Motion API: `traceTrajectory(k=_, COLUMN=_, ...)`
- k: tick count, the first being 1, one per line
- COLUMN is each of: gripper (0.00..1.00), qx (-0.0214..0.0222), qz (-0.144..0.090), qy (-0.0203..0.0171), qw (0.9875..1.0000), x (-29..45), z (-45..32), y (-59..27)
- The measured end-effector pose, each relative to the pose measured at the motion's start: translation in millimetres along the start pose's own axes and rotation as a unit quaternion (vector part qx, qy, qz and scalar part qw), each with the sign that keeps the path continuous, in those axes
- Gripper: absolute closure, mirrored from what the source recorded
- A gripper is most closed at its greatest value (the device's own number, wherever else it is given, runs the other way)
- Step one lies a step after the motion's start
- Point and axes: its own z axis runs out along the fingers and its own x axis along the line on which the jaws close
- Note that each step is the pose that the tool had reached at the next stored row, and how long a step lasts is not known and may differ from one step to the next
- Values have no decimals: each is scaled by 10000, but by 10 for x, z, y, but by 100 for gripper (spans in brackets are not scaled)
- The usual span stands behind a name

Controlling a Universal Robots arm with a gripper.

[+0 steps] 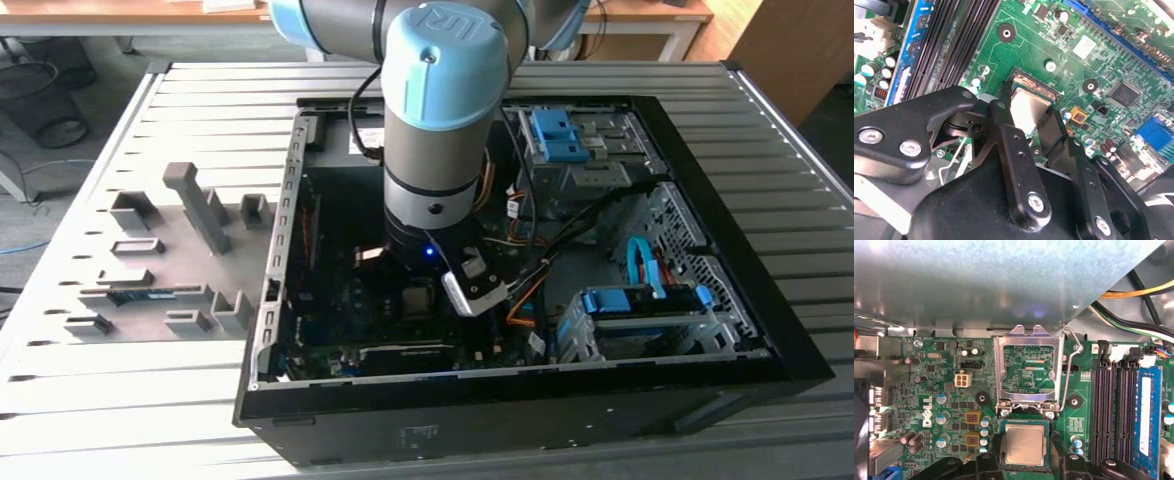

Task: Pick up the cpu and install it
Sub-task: 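Place the cpu into insertion slot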

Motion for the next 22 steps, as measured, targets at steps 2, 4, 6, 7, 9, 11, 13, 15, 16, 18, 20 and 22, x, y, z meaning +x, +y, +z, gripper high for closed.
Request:
traceTrajectory(k=2, gripper=53, qx=-1, qz=0, qy=0, qw=10000, x=0, z=-6, y=0)
traceTrajectory(k=4, gripper=53, qx=-1, qz=1, qy=0, qw=10000, x=1, z=-7, y=0)
traceTrajectory(k=6, gripper=53, qx=0, qz=15, qy=0, qw=10000, x=1, z=-7, y=-1)
traceTrajectory(k=7, gripper=53, qx=0, qz=28, qy=1, qw=10000, x=1, z=-7, y=-1)
traceTrajectory(k=9, gripper=53, qx=-1, qz=52, qy=1, qw=10000, x=1, z=-6, y=-1)
traceTrajectory(k=11, gripper=53, qx=-2, qz=72, qy=1, qw=10000, x=1, z=-6, y=-4)
traceTrajectory(k=13, gripper=53, qx=-4, qz=91, qy=1, qw=10000, x=1, z=-4, y=-9)
traceTrajectory(k=15, gripper=53, qx=-3, qz=94, qy=1, qw=10000, x=1, z=-4, y=-14)
traceTrajectory(k=16, gripper=53, qx=-4, qz=95, qy=1, qw=10000, x=1, z=-4, y=-15)
traceTrajectory(k=18, gripper=53, qx=-4, qz=95, qy=1, qw=10000, x=1, z=-3, y=-21)
traceTrajectory(k=20, gripper=53, qx=-4, qz=96, qy=1, qw=10000, x=1, z=-2, y=-26)
traceTrajectory(k=22, gripper=53, qx=-3, qz=96, qy=1, qw=10000, x=1, z=-1, y=-26)
